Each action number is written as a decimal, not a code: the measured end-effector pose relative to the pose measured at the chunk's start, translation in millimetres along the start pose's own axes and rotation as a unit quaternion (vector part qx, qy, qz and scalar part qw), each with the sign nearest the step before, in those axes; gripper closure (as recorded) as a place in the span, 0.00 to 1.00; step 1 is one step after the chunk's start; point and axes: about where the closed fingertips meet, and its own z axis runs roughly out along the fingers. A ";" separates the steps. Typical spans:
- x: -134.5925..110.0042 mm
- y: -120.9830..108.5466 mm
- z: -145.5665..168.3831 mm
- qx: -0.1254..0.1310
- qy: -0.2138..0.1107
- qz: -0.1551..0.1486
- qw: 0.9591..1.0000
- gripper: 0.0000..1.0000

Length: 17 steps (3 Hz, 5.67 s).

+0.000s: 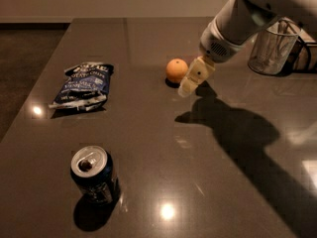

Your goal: Move orange near pepsi can

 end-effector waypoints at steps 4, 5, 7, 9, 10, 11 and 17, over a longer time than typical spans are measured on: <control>-29.4 -27.0 69.5 -0.002 -0.004 0.022 1.000 0.23; -31.3 -26.6 68.9 -0.010 -0.010 0.023 1.000 0.47; -32.2 0.6 37.9 -0.033 -0.038 -0.012 0.999 0.94; -9.1 70.5 -20.4 -0.075 -0.063 -0.088 0.991 1.00; 5.3 100.1 -41.4 -0.088 -0.070 -0.113 0.987 1.00; 10.1 121.7 -47.4 -0.098 -0.073 -0.129 0.984 1.00; 12.5 218.6 -30.0 -0.186 -0.047 -0.236 0.953 1.00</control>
Offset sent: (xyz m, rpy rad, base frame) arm 0.0521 0.0408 -0.0396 0.0380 -0.0033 -0.0281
